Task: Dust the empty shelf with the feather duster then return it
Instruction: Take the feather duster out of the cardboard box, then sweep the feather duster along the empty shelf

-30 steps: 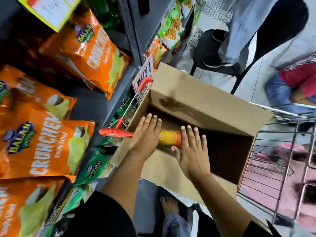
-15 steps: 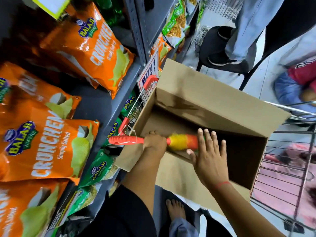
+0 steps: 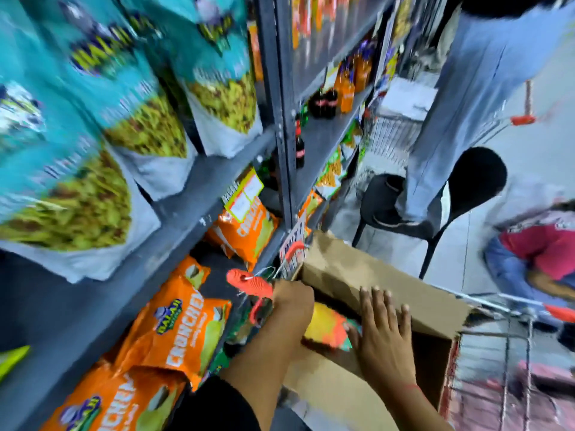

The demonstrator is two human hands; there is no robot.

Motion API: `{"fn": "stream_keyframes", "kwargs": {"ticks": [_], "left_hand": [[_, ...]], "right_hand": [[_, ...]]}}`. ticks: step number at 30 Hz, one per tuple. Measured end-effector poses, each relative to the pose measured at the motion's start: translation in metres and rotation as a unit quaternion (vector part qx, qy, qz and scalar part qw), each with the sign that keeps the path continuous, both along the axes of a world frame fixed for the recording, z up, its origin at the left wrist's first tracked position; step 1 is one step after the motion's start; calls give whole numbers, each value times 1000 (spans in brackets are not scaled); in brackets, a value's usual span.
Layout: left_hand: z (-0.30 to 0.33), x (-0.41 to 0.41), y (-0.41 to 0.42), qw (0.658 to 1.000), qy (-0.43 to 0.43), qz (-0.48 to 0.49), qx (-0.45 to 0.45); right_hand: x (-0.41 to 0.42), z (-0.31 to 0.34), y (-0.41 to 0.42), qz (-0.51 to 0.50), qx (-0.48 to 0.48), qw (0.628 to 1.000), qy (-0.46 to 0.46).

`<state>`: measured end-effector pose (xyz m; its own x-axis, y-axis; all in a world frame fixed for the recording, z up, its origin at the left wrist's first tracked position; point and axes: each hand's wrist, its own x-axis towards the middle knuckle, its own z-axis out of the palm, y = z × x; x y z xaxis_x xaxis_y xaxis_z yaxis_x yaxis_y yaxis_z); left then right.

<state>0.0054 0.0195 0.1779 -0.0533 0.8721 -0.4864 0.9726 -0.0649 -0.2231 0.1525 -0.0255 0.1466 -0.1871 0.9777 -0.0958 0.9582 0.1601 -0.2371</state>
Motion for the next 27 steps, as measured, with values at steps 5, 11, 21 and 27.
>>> {"fn": "stream_keyframes", "kwargs": {"ticks": [5, 11, 21, 27], "left_hand": [[104, -7, 13, 998, 7, 2, 63], [245, -14, 14, 986, 28, -21, 161], [423, -48, -56, 941, -29, 50, 333], [478, -84, -127, 889, -50, 132, 437]], "right_hand": [[-13, 70, 16, -16, 46, 999, 23], [-36, 158, 34, -23, 121, 990, 70], [-81, 287, 59, -43, 284, 940, 186], [-119, 359, 55, -14, 322, 897, 304]]}}
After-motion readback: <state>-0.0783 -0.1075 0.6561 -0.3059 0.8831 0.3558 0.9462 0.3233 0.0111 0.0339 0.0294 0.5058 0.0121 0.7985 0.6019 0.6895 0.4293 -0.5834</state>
